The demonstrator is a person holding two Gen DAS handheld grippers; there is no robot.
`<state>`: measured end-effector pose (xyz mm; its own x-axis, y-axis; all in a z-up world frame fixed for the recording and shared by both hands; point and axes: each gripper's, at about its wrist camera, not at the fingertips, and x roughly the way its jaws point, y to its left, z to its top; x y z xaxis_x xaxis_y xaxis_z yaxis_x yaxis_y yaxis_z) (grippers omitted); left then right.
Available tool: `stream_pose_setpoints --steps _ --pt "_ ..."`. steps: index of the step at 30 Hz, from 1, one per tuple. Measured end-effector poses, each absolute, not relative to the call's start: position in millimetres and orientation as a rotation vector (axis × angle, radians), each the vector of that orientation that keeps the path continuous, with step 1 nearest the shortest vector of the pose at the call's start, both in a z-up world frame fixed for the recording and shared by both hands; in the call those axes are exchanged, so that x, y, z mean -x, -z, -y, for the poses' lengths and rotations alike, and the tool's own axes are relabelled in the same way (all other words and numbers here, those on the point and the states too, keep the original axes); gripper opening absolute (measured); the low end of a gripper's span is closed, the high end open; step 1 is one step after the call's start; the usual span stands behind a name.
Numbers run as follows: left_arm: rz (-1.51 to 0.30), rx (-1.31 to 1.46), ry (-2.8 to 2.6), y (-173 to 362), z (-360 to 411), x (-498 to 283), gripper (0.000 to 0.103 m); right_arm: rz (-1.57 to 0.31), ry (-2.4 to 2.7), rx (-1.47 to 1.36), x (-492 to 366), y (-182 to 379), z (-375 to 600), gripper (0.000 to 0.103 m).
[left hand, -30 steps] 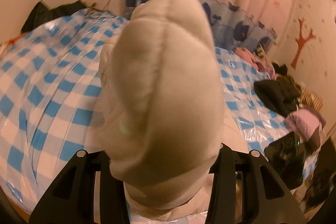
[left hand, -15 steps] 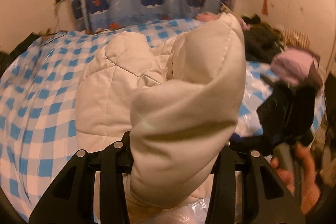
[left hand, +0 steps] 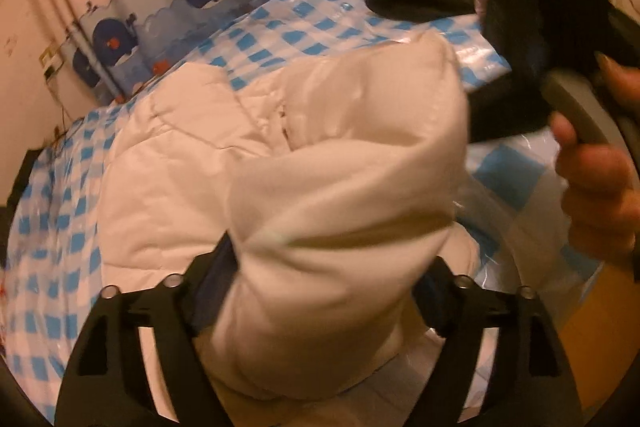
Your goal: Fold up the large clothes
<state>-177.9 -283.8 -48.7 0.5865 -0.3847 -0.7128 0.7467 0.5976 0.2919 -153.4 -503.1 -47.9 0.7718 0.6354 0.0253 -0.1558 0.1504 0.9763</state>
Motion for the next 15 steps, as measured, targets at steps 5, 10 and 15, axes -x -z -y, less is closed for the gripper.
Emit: stream_pose_setpoints --steps 5,10,15 --pt "-0.685 -0.53 0.801 27 262 181 0.079 -0.7 -0.42 -1.098 135 62 487 0.097" --pt "-0.679 -0.433 0.874 -8 222 196 0.079 -0.825 -0.254 -0.922 139 84 480 0.096" --pt "-0.626 -0.237 0.789 -38 171 167 0.079 -0.859 -0.21 -0.852 150 88 479 0.096"
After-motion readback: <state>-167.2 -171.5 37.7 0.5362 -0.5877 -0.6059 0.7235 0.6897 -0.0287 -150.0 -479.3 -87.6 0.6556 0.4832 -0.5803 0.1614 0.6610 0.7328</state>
